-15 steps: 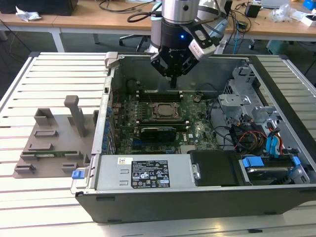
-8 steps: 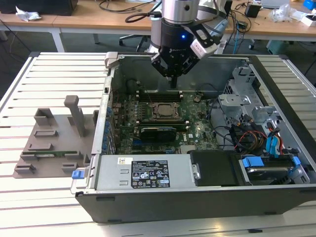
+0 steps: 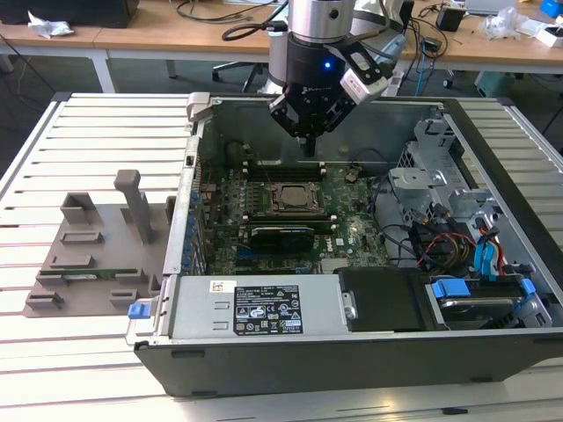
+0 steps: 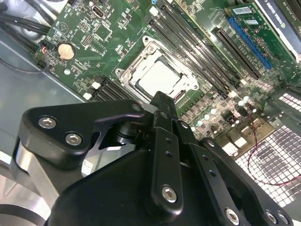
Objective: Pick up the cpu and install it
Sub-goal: 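Install the first cpu locking lever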
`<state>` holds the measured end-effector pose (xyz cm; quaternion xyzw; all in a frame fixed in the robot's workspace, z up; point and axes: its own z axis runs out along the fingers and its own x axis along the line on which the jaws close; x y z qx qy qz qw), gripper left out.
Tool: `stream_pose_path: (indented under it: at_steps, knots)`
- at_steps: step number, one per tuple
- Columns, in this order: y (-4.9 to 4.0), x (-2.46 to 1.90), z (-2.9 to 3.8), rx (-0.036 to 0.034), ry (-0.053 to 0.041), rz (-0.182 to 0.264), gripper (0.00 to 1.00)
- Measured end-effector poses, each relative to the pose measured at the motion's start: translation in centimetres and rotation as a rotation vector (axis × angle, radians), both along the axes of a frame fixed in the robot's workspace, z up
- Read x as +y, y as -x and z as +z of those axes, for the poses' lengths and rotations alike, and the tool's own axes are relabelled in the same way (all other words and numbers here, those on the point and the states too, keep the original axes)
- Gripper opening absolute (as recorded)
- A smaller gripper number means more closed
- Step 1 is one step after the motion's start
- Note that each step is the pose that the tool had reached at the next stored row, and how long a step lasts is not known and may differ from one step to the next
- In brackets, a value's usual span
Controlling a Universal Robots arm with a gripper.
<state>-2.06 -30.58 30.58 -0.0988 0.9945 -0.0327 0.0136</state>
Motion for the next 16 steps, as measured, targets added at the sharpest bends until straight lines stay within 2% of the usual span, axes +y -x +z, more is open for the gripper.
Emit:
stream_pose_path:
  at_steps: [3,6,8,9,12,16]
  knots:
    - [0.01,0.00,-0.01,0.0000,0.0008,-0.029,0.11]
    - [0.00,0.00,-0.01,0.0001,0.0003,-0.084,0.11]
    - [0.00,0.00,-0.02,0.0007,-0.0150,-0.100,0.11]
    - [0.00,0.00,-0.03,0.0006,-0.0179,-0.120,0.11]
    - [0.00,0.00,-0.06,0.0002,-0.0179,-0.167,0.11]
    - [0.00,0.00,-0.07,0.0002,-0.0179,-0.180,0.11]
